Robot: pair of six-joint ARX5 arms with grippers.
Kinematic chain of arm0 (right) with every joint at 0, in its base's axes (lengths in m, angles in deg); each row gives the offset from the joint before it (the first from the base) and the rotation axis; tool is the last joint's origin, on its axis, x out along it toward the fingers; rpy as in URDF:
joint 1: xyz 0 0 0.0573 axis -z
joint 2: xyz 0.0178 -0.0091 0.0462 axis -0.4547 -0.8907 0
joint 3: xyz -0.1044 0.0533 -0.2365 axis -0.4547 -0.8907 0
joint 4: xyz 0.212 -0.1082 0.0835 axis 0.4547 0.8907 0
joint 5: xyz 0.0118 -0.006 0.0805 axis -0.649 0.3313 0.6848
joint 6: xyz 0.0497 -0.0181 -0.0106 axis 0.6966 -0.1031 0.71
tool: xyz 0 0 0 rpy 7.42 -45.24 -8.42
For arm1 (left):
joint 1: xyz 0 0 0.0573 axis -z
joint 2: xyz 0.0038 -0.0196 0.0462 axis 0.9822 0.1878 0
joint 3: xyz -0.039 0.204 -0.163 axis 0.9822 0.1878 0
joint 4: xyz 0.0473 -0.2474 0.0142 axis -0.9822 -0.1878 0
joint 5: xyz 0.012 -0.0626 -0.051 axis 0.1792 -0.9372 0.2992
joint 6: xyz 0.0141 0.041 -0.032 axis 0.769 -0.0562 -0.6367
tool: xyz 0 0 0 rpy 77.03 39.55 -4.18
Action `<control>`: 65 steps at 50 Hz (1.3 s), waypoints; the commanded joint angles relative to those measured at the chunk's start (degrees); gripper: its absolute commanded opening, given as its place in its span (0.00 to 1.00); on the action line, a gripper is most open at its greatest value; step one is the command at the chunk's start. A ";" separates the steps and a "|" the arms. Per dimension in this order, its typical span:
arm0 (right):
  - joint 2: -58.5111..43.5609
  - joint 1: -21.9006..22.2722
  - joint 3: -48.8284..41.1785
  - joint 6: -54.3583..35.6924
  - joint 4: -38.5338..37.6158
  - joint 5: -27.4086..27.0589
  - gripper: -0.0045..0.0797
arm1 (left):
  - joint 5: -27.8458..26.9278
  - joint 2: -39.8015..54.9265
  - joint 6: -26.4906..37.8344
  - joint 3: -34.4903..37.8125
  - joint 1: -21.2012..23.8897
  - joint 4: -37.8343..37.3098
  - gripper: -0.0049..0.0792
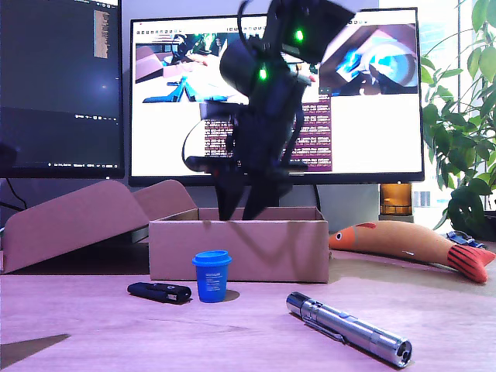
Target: Pick up the tape roll and place it inside the cardboard box
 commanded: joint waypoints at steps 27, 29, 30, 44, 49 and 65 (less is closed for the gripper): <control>3.15 -0.87 10.88 3.48 9.22 0.33 0.04 | 0.00 -0.55 -0.26 1.07 0.20 2.29 0.04; 3.15 -0.94 10.88 3.67 8.63 0.35 0.04 | 0.04 -0.55 0.13 1.07 0.20 2.27 0.04; 3.15 -1.01 10.88 3.67 8.37 0.35 0.04 | 0.42 -0.55 0.13 1.07 0.20 2.19 0.04; 3.58 -3.21 10.62 3.06 8.15 -5.68 0.04 | 3.19 -0.55 0.09 1.07 0.07 1.20 0.04; 4.70 -4.90 9.49 3.06 7.89 -7.34 0.04 | 3.45 -0.55 0.07 1.07 0.07 0.81 0.04; 15.26 -7.67 -7.43 3.15 -1.18 -10.71 0.04 | 5.92 -0.55 -0.07 1.07 -1.97 0.98 0.04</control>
